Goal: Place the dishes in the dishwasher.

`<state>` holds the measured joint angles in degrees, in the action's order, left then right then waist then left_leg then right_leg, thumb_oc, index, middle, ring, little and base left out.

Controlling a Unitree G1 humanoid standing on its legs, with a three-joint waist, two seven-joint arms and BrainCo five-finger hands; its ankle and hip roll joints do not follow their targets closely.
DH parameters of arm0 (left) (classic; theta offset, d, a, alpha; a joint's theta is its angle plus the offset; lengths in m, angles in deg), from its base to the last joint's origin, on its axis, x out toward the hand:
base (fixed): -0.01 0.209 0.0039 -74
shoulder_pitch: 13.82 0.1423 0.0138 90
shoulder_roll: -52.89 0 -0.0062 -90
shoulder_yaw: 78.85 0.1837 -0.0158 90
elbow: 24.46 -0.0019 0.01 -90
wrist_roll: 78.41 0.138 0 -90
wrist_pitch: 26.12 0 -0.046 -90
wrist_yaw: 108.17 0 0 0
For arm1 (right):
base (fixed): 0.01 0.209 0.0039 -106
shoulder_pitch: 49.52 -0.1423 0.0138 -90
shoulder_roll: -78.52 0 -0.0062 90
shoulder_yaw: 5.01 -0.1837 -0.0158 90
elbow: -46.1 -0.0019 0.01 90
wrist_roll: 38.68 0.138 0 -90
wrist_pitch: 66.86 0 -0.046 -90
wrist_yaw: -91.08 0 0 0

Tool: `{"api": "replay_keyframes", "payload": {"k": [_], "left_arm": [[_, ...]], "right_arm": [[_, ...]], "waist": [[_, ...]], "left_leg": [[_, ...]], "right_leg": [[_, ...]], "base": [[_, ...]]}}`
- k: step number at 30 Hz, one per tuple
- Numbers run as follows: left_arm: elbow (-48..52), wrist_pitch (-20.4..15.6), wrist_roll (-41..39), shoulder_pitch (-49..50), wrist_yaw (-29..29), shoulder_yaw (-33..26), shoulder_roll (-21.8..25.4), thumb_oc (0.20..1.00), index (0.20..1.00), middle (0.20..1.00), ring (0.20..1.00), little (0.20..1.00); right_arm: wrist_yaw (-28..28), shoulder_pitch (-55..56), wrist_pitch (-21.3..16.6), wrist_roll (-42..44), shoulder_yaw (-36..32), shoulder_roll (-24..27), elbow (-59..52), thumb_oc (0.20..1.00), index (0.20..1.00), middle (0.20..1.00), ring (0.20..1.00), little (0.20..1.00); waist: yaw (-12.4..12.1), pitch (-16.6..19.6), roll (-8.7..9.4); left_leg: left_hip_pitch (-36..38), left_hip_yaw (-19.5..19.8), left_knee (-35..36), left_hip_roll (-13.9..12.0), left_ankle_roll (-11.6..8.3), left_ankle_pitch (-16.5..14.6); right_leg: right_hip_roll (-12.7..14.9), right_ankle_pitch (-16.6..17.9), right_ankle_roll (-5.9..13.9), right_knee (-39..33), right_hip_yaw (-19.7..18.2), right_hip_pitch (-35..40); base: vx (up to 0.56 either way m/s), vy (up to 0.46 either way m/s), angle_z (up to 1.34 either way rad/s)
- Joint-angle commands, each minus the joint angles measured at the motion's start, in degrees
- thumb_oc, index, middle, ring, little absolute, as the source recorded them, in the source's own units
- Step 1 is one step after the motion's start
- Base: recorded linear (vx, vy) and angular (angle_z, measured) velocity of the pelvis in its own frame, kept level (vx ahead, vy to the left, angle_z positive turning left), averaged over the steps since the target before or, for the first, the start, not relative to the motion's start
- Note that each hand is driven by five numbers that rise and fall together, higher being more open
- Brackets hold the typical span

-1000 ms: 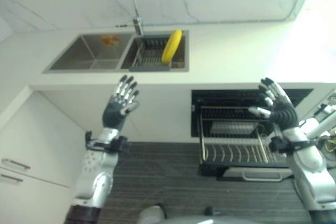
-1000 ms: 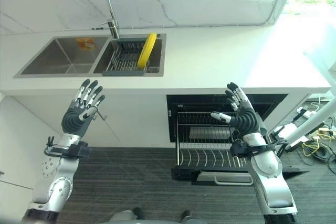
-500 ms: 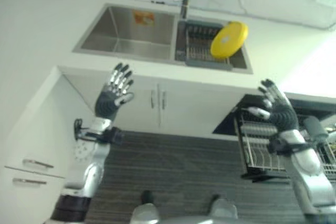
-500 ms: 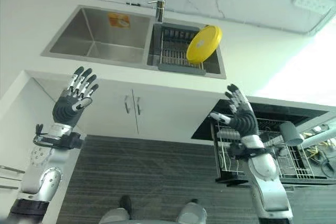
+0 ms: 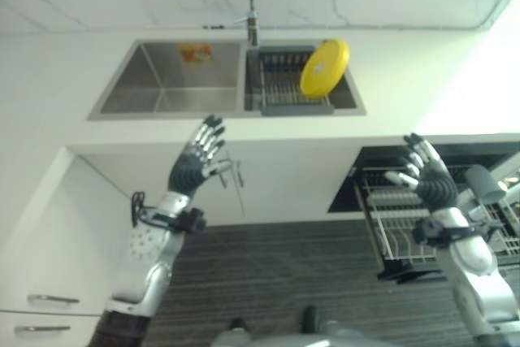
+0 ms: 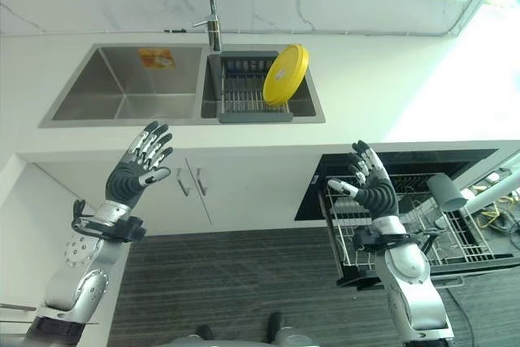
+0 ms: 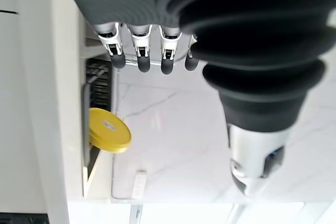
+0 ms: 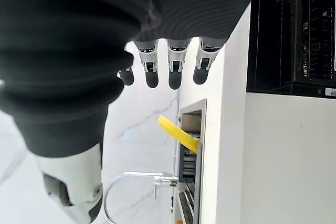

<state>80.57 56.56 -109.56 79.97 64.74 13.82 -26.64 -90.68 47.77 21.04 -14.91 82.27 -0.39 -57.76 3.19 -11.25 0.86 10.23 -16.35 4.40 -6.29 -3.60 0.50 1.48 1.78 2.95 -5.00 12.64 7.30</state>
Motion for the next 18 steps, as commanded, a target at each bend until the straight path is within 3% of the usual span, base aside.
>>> {"api": "replay_keyframes", "payload": {"k": [1, 3, 4, 6, 9, 10, 12, 13, 15, 18], "left_arm": [[0.9, -3.4, -3.8, -1.5, -1.4, -0.5, 0.1, 1.0, 1.0, 1.0, 1.0, 1.0], [0.9, -3.4, -4.4, -1.2, -1.2, -0.3, -0.1, 1.0, 1.0, 1.0, 1.0, 1.0], [0.7, -3.5, -4.8, -1.2, -0.4, 0.0, -0.4, 1.0, 1.0, 1.0, 1.0, 1.0], [0.3, -4.4, -4.6, -0.6, -0.2, 0.2, -1.4, 1.0, 1.0, 1.0, 1.0, 1.0], [-0.2, -5.1, -4.6, -0.2, -0.6, 0.3, -1.8, 1.0, 1.0, 1.0, 1.0, 1.0], [0.1, -5.0, -4.3, 0.3, -0.7, 0.1, -1.9, 1.0, 1.0, 1.0, 1.0, 1.0], [-0.3, -5.4, -3.8, 0.7, -0.8, 0.3, -2.0, 1.0, 1.0, 1.0, 1.0, 1.0], [-0.7, -5.9, -3.6, 1.6, -1.3, 0.0, -2.0, 1.0, 1.0, 1.0, 1.0, 1.0], [-1.1, -6.4, -3.7, 2.4, -2.4, -0.4, -2.2, 1.0, 1.0, 1.0, 1.0, 1.0], [-1.7, -7.1, -2.4, 1.8, -2.0, 0.2, -2.0, 1.0, 1.0, 1.0, 1.0, 1.0]], "right_arm": [[2.4, -3.0, -2.9, 1.1, -1.8, 1.9, -3.4, 1.0, 1.0, 1.0, 1.0, 1.0], [3.8, -3.0, -3.1, 2.3, -2.1, 2.9, -3.5, 1.0, 1.0, 1.0, 1.0, 1.0], [4.6, -3.3, -3.3, 2.2, -2.2, 3.5, -3.1, 1.0, 1.0, 1.0, 1.0, 1.0], [5.5, -3.2, -3.7, 1.4, -2.1, 3.6, -2.9, 1.0, 1.0, 1.0, 1.0, 1.0], [5.2, -4.0, -3.2, 0.5, -1.7, 3.4, -2.7, 1.0, 1.0, 1.0, 1.0, 1.0], [5.5, -4.2, -2.3, 0.4, -1.6, 3.4, -2.7, 1.0, 1.0, 1.0, 1.0, 1.0], [6.3, -4.0, -2.2, -0.2, -1.3, 3.6, -2.5, 1.0, 1.0, 1.0, 1.0, 1.0], [7.6, -3.4, -2.2, -0.4, -1.2, 4.2, -2.5, 1.0, 1.0, 1.0, 1.0, 1.0], [7.9, -3.3, -3.0, -0.6, -0.8, 5.1, -1.9, 1.0, 1.0, 1.0, 1.0, 1.0], [8.2, -3.7, -3.6, 0.1, -0.7, 5.1, -1.6, 1.0, 1.0, 1.0, 1.0, 1.0]], "waist": [[1.5, -0.7, 2.15], [2.0, -1.1, 2.43], [2.5, -1.4, 2.63], [2.4, -2.0, 2.36], [2.2, -2.3, 1.78], [1.7, -2.1, 0.78], [0.8, -2.0, -0.12], [-0.8, -2.1, -0.83], [-1.8, -2.1, -0.91], [-2.2, -1.4, -0.88]], "left_leg": [[-4.0, 0.9, -10.0, -0.2, -0.43, -3.9], [-6.7, 1.1, -18.0, -1.3, -1.17, -3.3], [-9.4, 1.0, -25.5, -2.3, -1.91, -2.1], [-13.3, 3.1, -30.3, -3.3, -2.89, 1.2], [-13.2, 1.4, -22.6, -3.9, -2.13, 1.1], [-12.4, 0.7, -13.6, -3.6, -1.97, 2.1], [-11.7, 1.8, -4.0, -2.5, -2.47, 5.6], [-13.8, 5.6, 0.1, -1.9, -3.18, 8.9], [-15.6, 6.5, 0.1, -1.3, -2.96, 9.5], [-15.9, 3.3, 0.6, -1.8, -2.55, 9.1]], "right_leg": [[2.1, -0.9, 1.79, 2.5, -3.8, -0.8], [2.1, -1.2, 0.76, 3.2, -4.6, -1.0], [2.0, -1.2, -0.28, 3.3, -5.2, -1.1], [1.5, -1.3, -0.84, 3.2, -5.9, -0.2], [1.2, -1.5, 0.14, 1.8, -6.4, 1.4], [1.0, -1.8, 1.16, 0.5, -6.5, 2.4], [0.8, -2.7, 1.84, 0.0, -7.4, 3.8], [-0.1, -4.3, 1.77, 0.0, -9.5, 6.0], [-0.7, -5.9, 1.41, 0.0, -11.3, 7.9], [-0.1, -7.0, 2.12, 0.0, -9.9, 9.3]], "base": [[0.12, -0.146, -0.16], [0.1, -0.136, -0.23], [0.09, -0.113, -0.32], [0.12, -0.054, -0.08], [0.21, 0.072, -0.02], [0.3, 0.185, -0.08], [0.32, 0.203, -0.03], [0.33, 0.191, 0.03], [0.28, 0.184, -0.33], [0.24, 0.214, -0.6]]}}
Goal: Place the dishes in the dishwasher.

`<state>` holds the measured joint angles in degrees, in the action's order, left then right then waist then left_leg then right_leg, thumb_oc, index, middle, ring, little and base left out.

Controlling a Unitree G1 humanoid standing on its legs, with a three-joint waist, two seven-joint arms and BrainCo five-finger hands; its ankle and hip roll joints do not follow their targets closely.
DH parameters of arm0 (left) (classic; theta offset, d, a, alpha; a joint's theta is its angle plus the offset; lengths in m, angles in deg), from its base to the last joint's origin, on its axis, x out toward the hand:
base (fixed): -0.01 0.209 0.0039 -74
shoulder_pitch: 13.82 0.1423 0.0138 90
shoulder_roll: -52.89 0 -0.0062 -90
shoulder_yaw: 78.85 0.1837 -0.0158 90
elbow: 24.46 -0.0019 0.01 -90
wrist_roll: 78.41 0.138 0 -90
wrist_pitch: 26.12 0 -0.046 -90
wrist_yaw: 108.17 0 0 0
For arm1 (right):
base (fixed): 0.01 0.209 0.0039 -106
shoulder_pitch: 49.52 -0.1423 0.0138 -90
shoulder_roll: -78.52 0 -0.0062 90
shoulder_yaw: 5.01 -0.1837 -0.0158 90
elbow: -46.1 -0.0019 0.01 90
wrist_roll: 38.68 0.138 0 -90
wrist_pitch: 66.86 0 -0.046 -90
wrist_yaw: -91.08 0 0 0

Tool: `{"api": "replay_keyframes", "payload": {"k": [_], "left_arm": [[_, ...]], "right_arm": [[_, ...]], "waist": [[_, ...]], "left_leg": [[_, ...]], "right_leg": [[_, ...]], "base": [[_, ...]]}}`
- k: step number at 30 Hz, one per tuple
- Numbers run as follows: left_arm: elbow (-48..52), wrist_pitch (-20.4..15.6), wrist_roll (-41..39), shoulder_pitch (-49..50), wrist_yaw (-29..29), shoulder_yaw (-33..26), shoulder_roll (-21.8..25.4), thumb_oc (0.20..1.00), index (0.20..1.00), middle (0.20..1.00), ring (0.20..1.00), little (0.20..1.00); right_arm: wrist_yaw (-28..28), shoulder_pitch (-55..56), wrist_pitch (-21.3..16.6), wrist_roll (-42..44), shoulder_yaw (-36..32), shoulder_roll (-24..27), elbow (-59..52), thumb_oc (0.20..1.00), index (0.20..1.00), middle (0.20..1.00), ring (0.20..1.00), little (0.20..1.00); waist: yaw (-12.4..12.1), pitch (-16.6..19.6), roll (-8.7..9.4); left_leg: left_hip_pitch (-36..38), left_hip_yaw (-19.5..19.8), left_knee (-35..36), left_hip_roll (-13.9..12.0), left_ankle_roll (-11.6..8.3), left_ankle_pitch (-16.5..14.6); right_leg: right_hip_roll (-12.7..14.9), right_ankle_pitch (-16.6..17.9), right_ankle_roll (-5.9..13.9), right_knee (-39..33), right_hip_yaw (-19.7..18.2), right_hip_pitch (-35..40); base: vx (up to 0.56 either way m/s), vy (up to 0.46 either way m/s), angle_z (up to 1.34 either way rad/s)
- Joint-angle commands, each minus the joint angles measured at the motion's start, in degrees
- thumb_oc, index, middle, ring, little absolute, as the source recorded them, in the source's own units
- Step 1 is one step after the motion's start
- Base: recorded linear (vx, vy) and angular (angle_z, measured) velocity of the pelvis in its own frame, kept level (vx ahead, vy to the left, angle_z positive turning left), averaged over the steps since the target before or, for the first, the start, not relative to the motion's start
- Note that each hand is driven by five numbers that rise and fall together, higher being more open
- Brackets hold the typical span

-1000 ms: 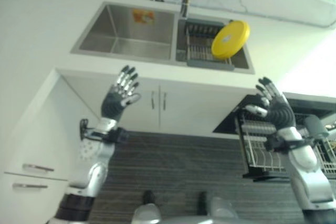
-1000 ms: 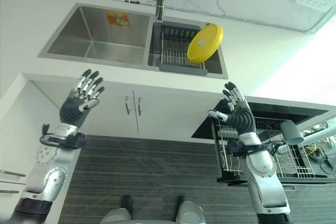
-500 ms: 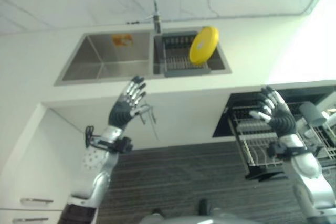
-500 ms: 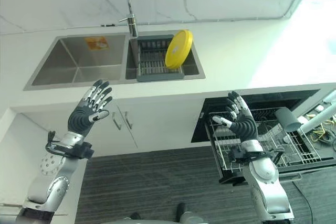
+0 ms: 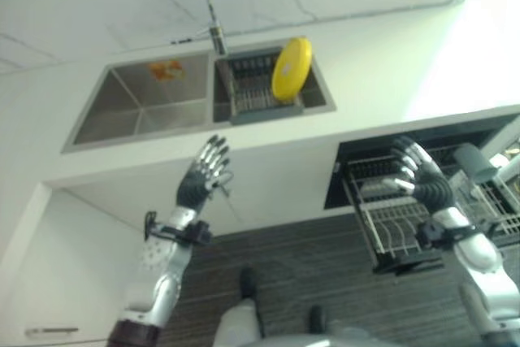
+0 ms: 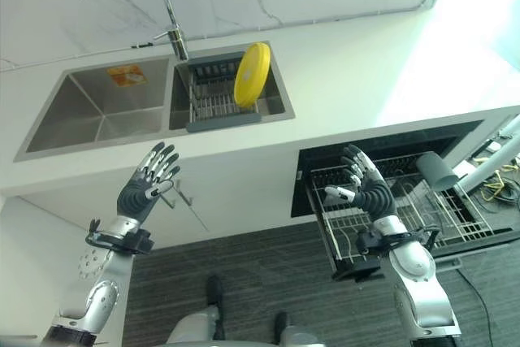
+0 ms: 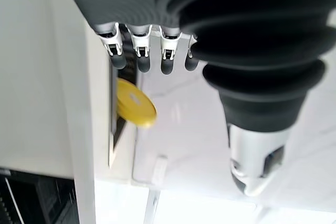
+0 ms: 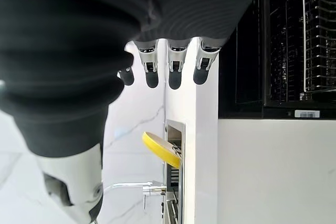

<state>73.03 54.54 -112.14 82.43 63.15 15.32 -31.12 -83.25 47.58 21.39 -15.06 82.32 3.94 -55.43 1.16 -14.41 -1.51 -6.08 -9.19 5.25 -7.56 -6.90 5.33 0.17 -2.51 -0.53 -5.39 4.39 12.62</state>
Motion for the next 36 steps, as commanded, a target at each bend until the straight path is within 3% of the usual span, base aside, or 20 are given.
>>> {"api": "replay_keyframes", "payload": {"k": [1, 2, 6, 10, 14, 16, 20, 23, 24, 26, 32, 36], "left_arm": [[5.9, -4.9, 0.0, -0.9, -0.1, -1.9, 3.1, 1.0, 1.0, 1.0, 1.0, 1.0], [6.2, -4.5, 0.3, -1.2, -0.4, -2.2, 3.5, 1.0, 1.0, 1.0, 1.0, 1.0], [6.2, -3.7, 2.6, -3.4, -1.3, -2.1, 4.6, 1.0, 1.0, 1.0, 1.0, 1.0], [6.7, -3.1, 4.4, -4.3, -3.2, -2.8, 4.7, 1.0, 1.0, 1.0, 1.0, 1.0], [7.5, -2.3, 5.3, -4.3, -4.0, -3.5, 4.8, 1.0, 1.0, 1.0, 1.0, 1.0], [7.4, -2.0, 6.0, -4.7, -4.1, -3.7, 4.7, 1.0, 1.0, 1.0, 1.0, 1.0], [7.1, -1.4, 6.0, -6.8, -3.3, -3.1, 5.3, 1.0, 1.0, 1.0, 1.0, 1.0], [7.1, -1.8, 7.4, -8.3, -2.7, -1.9, 5.5, 1.0, 1.0, 1.0, 1.0, 1.0], [7.4, -1.9, 7.6, -8.5, -2.4, -1.7, 5.8, 1.0, 1.0, 1.0, 1.0, 1.0], [8.2, -2.2, 7.8, -7.9, -2.3, -1.7, 6.6, 1.0, 1.0, 1.0, 1.0, 1.0], [9.8, -1.1, 6.4, -6.7, -2.3, -1.1, 6.5, 1.0, 1.0, 1.0, 1.0, 1.0], [9.9, -1.2, 5.7, -5.7, -1.0, -1.0, 5.6, 1.0, 1.0, 1.0, 1.0, 1.0]], "right_arm": [[2.4, -3.0, -4.4, 2.3, -1.4, 0.6, -5.1, 1.0, 1.0, 1.0, 1.0, 1.0], [3.2, -2.9, -5.9, 3.0, -1.8, 0.5, -5.9, 1.0, 1.0, 1.0, 1.0, 1.0], [4.4, -4.7, -5.0, 4.5, -1.3, 0.1, -5.8, 1.0, 1.0, 1.0, 1.0, 1.0], [2.9, -4.8, -6.5, 7.3, -2.5, -2.2, -4.8, 1.0, 1.0, 1.0, 1.0, 1.0], [3.7, -4.5, -6.6, 3.9, -1.7, -4.3, -5.3, 1.0, 1.0, 1.0, 1.0, 1.0], [4.0, -5.0, -6.1, 3.5, -0.8, -4.3, -4.8, 1.0, 1.0, 1.0, 1.0, 1.0], [4.0, -5.5, -7.1, 5.3, -0.7, -4.3, -3.8, 1.0, 1.0, 1.0, 1.0, 1.0], [4.4, -6.0, -7.6, 7.8, -1.4, -4.5, -3.8, 1.0, 1.0, 1.0, 1.0, 1.0], [4.1, -6.3, -7.5, 7.8, -1.3, -4.5, -4.0, 1.0, 1.0, 1.0, 1.0, 1.0], [3.4, -6.5, -7.0, 8.2, -0.8, -4.2, -4.5, 1.0, 1.0, 1.0, 1.0, 1.0], [0.9, -7.1, -5.1, 9.4, -0.8, -2.6, -5.4, 1.0, 1.0, 1.0, 1.0, 1.0], [-0.2, -8.6, -4.1, 11.0, -1.4, -2.0, -6.6, 1.0, 1.0, 1.0, 1.0, 1.0]], "waist": [[-0.8, 2.6, 1.97], [-0.9, 2.9, 2.37], [-2.8, 3.5, 4.04], [-4.6, 4.4, 5.19], [-5.6, 4.9, 5.56], [-4.8, 4.6, 4.8], [-3.4, 3.4, 4.47], [-1.4, 2.1, 4.78], [-1.1, 1.8, 4.91], [-0.7, 1.5, 5.08], [-1.2, 3.2, 5.86], [-0.1, 4.9, 4.23]], "left_leg": [[1.2, -3.7, -0.3, 0.4, 1.74, 2.9], [1.6, -4.6, -0.5, 0.5, 2.26, 2.3], [1.3, -4.1, -0.9, 2.1, 3.73, 0.9], [1.4, -0.8, -1.5, 4.2, 5.28, -0.5], [2.7, 3.0, -1.6, 5.8, 7.03, -1.9], [4.8, 3.6, -1.5, 5.7, 7.37, -2.9], [7.5, 4.7, -1.1, 5.1, 6.43, -3.7], [9.2, 5.5, -1.0, 4.4, 5.96, -5.2], [9.1, 5.4, -1.2, 4.1, 5.87, -5.0], [10.5, 5.3, -1.4, 2.9, 5.59, -6.2], [11.5, 3.9, -1.4, 1.0, 4.01, -6.1], [12.9, 2.3, -0.9, -0.8, 2.38, -5.4]], "right_leg": [[2.5, -3.0, 6.66, 0.4, -1.2, 5.1], [3.2, -2.9, 7.18, 0.4, -0.6, 5.5], [5.1, -3.0, 8.31, 1.5, 1.3, 5.9], [5.9, -4.3, 8.95, 5.4, 2.0, 4.7], [6.7, -0.5, 11.05, 18.2, 3.1, -1.6], [6.1, 0.8, 10.81, 25.2, 2.7, -7.7], [6.3, -0.1, 9.34, 17.5, 4.7, -10.1], [7.7, 3.9, 9.85, 8.9, 2.5, -11.8], [8.1, 5.8, 10.04, 7.9, 1.8, -12.5], [7.8, 5.6, 10.58, 7.7, 0.8, -12.4], [7.0, 6.4, 9.31, 1.0, 2.4, -8.2], [6.1, 5.1, 8.01, 0.4, 2.2, -6.8]], "base": [[0.29, 0.233, -0.25], [0.3, 0.247, -0.34], [0.13, 0.11, -0.17], [0.12, 0.122, 0.12], [0.08, 0.119, -0.08], [0.13, 0.079, -0.28], [0.1, -0.083, -0.27], [0.09, -0.228, 0.35], [0.11, -0.343, 0.44], [0.11, -0.343, 0.5], [0.08, -0.222, 0.22], [0.11, -0.105, -0.09]]}}
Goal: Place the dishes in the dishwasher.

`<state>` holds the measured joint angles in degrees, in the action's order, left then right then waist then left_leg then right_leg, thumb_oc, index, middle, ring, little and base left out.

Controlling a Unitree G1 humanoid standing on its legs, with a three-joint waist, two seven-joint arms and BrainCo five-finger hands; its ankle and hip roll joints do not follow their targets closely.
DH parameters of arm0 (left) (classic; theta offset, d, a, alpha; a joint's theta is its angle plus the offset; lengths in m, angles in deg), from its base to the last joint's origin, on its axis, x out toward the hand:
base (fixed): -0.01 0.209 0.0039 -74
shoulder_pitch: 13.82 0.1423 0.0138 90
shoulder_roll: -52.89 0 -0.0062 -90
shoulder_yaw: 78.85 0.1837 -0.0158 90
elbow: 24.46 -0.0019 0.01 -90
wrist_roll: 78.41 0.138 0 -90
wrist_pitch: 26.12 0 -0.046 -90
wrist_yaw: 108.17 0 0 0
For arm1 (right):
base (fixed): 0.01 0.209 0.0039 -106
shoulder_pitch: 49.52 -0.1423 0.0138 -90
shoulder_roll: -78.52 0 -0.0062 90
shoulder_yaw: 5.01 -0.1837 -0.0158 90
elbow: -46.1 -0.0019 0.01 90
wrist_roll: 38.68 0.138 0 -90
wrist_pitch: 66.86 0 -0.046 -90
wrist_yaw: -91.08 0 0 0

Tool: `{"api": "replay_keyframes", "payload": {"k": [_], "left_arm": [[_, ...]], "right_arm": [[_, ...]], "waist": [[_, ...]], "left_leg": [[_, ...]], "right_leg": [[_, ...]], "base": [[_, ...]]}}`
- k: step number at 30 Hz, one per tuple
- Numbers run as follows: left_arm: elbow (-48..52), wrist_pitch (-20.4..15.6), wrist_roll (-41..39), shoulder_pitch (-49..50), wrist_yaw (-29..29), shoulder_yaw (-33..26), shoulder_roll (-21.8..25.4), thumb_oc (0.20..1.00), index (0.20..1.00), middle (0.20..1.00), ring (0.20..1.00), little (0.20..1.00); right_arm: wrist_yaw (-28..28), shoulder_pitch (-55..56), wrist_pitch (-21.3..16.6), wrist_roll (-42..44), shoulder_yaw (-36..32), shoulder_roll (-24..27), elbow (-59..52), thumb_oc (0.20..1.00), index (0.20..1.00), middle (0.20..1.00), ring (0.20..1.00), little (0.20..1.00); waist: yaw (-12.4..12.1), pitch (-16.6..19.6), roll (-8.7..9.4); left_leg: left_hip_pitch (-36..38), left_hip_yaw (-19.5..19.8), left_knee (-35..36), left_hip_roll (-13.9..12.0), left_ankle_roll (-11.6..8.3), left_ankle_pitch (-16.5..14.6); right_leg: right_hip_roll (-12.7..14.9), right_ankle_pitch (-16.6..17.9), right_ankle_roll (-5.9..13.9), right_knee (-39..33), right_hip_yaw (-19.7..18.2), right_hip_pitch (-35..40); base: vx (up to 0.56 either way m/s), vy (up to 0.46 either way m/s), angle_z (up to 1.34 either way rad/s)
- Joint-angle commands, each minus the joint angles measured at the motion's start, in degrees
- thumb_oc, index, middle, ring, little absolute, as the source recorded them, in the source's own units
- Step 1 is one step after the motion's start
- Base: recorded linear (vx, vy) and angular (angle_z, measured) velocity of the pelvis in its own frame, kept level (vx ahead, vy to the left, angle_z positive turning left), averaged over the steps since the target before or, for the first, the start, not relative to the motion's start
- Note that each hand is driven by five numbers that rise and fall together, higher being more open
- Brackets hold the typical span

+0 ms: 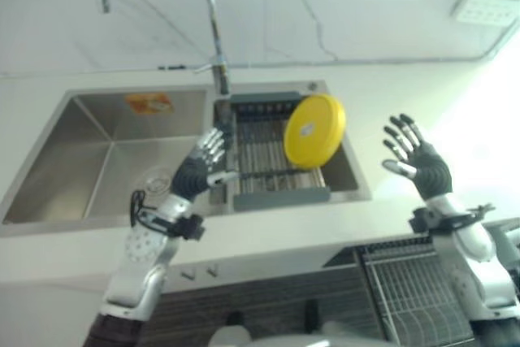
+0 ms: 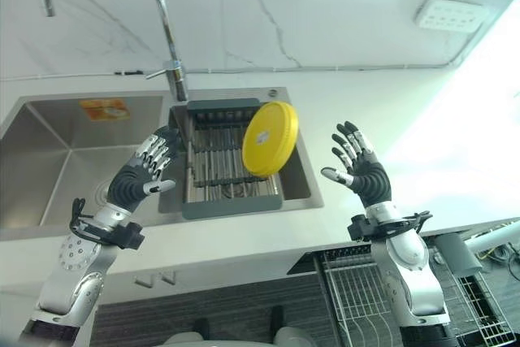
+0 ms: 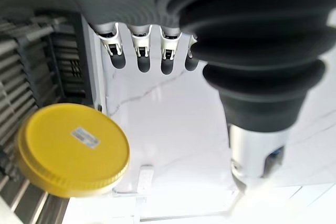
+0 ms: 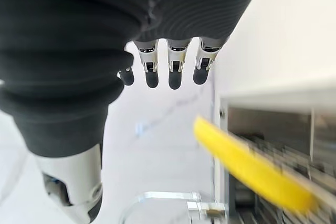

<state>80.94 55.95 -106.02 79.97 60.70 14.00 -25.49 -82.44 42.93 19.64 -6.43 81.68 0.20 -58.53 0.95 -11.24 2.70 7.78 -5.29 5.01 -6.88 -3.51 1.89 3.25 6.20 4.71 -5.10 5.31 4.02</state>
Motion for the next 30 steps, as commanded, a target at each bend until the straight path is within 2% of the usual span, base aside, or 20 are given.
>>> {"api": "replay_keyframes", "payload": {"k": [1, 4, 9, 13, 17, 24, 30], "left_arm": [[1.6, -2.9, -0.2, -3.6, 1.9, 0.7, -0.1, 1.0, 1.0, 1.0, 1.0, 1.0], [0.9, -2.6, 0.1, -4.5, 2.9, 1.4, -0.3, 1.0, 1.0, 1.0, 1.0, 1.0], [-0.8, -3.4, -0.1, -5.8, 3.5, 2.8, -0.5, 1.0, 1.0, 1.0, 1.0, 1.0], [-1.8, -3.2, 0.7, -7.5, 4.0, 4.7, -0.7, 1.0, 1.0, 1.0, 1.0, 1.0], [-2.3, -3.0, 0.6, -7.8, 4.1, 5.0, -0.4, 1.0, 1.0, 1.0, 1.0, 1.0], [-2.8, -2.7, 0.2, -8.2, 3.6, 4.9, -0.3, 1.0, 1.0, 1.0, 1.0, 1.0], [-3.5, -2.5, 0.2, -8.7, 3.4, 5.2, -0.3, 1.0, 1.0, 1.0, 1.0, 1.0]], "right_arm": [[-1.5, -4.6, -2.4, 2.1, -0.6, 1.7, -3.3, 1.0, 1.0, 1.0, 1.0, 1.0], [-3.2, -7.1, -2.4, 1.2, -0.4, 1.9, -2.4, 1.0, 1.0, 1.0, 1.0, 1.0], [-6.3, -11.2, -0.6, 4.8, 0.0, 1.5, 3.4, 1.0, 1.0, 1.0, 1.0, 1.0], [-7.4, -14.6, 2.3, 12.3, 1.2, -0.3, 8.7, 1.0, 1.0, 1.0, 1.0, 1.0], [-8.6, -16.2, 3.3, 11.4, 1.2, -0.3, 10.8, 1.0, 1.0, 1.0, 1.0, 1.0], [-7.9, -17.7, 4.6, 10.3, 1.5, 0.0, 13.8, 1.0, 1.0, 1.0, 1.0, 1.0], [-6.4, -19.9, 5.7, 12.6, 1.6, 0.2, 16.4, 1.0, 1.0, 1.0, 1.0, 1.0]], "waist": [[0.1, 1.8, -0.22], [0.1, 2.0, -0.88], [-0.8, 2.6, -1.58], [-2.1, 3.0, -1.49], [-2.7, 3.3, -1.44], [-3.3, 3.7, -1.22], [-4.0, 4.0, -0.94]], "left_leg": [[-0.9, -1.5, -0.6, -1.6, -1.15, -1.9], [-0.5, -1.1, -0.3, -1.8, -1.54, -1.8], [0.1, -0.2, 0.0, -1.9, -2.07, -2.2], [0.5, 0.5, 0.0, -1.6, -2.04, -2.5], [0.9, 0.9, 0.0, -1.3, -1.94, -2.8], [1.3, 1.1, 0.0, -1.0, -1.7, -3.1], [1.5, 1.3, 0.0, -0.8, -1.59, -3.3]], "right_leg": [[3.0, -3.7, 2.67, 0.1, 1.3, 1.9], [2.9, -4.0, 2.49, 0.1, 1.7, 2.2], [3.3, -4.5, 2.38, 0.1, 3.6, 3.2], [3.5, -4.8, 2.3, 0.1, 4.7, 4.1], [3.6, -5.0, 2.27, 0.1, 5.1, 4.7], [3.7, -5.2, 2.3, 0.1, 5.4, 5.5], [3.8, -5.5, 2.31, 0.1, 6.0, 6.0]], "base": [[0.06, -0.039, 0.01], [0.06, -0.016, 0.04], [0.05, 0.014, 0.14], [0.04, 0.011, 0.11], [0.02, 0.01, 0.11], [0.01, 0.008, 0.02], [0.0, 0.004, 0.03]]}}
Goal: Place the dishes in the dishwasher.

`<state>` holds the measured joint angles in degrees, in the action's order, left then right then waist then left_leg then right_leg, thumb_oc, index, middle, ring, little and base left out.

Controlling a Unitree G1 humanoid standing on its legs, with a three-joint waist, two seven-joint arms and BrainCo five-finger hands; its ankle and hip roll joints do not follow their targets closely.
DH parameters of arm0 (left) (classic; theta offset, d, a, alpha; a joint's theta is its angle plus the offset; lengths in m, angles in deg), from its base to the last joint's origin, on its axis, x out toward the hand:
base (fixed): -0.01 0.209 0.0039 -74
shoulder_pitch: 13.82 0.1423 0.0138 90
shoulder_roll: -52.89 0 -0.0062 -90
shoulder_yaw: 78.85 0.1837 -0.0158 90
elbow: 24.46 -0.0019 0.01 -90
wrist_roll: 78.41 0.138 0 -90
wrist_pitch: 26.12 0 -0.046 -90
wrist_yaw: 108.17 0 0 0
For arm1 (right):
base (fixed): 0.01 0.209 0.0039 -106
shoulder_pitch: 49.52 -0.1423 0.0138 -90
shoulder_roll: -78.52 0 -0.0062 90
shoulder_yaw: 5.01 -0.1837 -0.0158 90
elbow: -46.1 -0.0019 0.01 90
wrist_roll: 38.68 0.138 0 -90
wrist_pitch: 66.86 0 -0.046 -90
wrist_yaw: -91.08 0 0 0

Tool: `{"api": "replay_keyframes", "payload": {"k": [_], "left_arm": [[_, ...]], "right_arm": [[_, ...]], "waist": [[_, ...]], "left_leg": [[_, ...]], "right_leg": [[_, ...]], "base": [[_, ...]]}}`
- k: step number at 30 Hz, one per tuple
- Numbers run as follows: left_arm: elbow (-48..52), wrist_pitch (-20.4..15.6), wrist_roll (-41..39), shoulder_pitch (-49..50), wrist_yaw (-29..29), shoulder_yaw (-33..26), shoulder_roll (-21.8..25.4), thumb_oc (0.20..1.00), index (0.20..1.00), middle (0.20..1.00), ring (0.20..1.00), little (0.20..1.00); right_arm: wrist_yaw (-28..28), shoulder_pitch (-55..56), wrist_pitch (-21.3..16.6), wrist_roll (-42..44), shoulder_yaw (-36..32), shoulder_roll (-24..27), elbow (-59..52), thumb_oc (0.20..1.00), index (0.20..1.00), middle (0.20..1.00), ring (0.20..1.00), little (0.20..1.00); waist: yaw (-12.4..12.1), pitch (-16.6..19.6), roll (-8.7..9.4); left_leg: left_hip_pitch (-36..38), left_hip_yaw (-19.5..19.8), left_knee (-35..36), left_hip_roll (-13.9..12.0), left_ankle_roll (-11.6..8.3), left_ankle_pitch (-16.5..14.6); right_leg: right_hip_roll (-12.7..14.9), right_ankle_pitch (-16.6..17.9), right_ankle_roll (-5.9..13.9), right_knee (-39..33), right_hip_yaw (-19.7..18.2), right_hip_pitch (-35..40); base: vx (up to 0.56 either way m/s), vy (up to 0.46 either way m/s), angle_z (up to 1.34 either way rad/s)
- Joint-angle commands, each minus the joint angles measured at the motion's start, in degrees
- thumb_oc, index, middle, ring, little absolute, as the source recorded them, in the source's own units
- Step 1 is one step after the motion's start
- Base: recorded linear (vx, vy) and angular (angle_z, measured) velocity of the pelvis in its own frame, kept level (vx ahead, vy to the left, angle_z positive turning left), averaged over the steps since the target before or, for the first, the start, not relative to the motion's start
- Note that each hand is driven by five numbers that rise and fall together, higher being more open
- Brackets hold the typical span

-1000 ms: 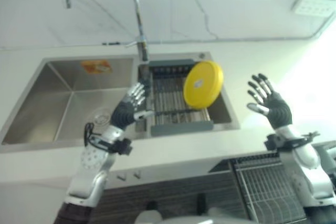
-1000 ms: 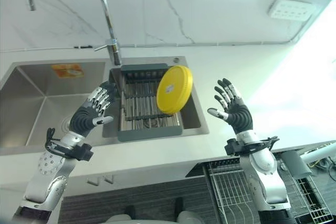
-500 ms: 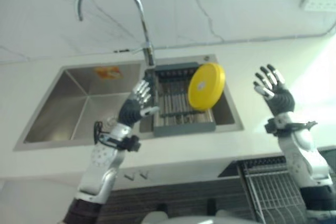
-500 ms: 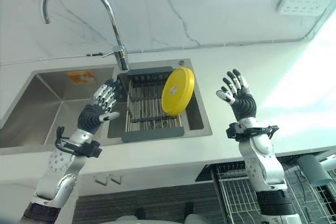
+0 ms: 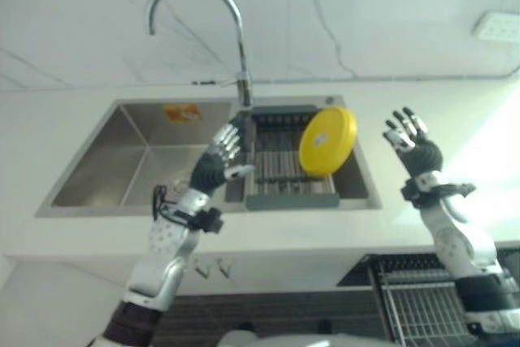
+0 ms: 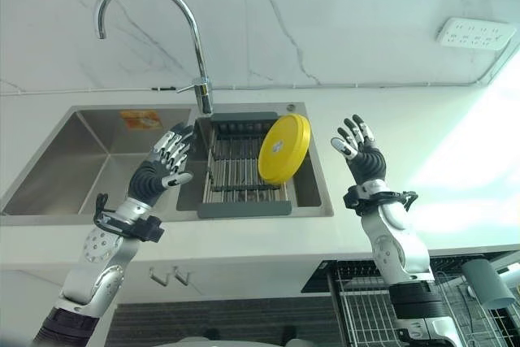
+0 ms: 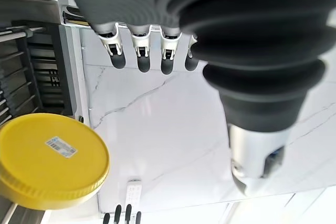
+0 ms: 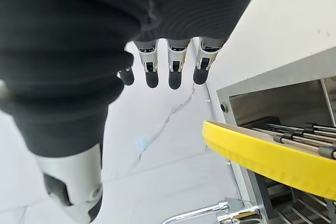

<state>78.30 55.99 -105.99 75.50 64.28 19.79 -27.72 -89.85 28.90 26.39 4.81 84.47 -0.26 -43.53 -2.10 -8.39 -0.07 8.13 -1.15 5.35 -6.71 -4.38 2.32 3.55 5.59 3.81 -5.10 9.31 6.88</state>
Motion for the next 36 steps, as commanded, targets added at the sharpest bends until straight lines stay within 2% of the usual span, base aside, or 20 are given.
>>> {"api": "replay_keyframes", "payload": {"k": [1, 36], "left_arm": [[-0.9, -2.5, 0.2, -4.1, -0.3, -0.6, 2.0, 1.0, 1.0, 1.0, 1.0, 1.0], [-1.8, -1.2, -1.4, -6.1, 1.8, 1.6, 3.8, 1.0, 1.0, 1.0, 1.0, 1.0]], "right_arm": [[1.1, -5.8, -0.8, 1.3, -1.2, 0.7, 1.7, 1.0, 1.0, 1.0, 1.0, 1.0], [0.4, -15.4, 7.6, 2.2, 4.8, 2.6, 19.8, 1.0, 1.0, 1.0, 1.0, 1.0]], "waist": [[-1.0, 1.1, 1.85], [-5.1, 1.1, 1.89]], "left_leg": [[1.1, -2.8, -0.3, -0.9, -0.72, -3.7], [0.6, -0.7, -0.3, -0.2, -0.85, -3.2]], "right_leg": [[3.5, -4.9, 3.22, 0.1, 2.1, 3.2], [4.1, -5.5, 3.55, 0.1, 5.5, 4.9]], "base": [[0.0, 0.02, 0.13], [0.0, 0.005, 0.04]]}}
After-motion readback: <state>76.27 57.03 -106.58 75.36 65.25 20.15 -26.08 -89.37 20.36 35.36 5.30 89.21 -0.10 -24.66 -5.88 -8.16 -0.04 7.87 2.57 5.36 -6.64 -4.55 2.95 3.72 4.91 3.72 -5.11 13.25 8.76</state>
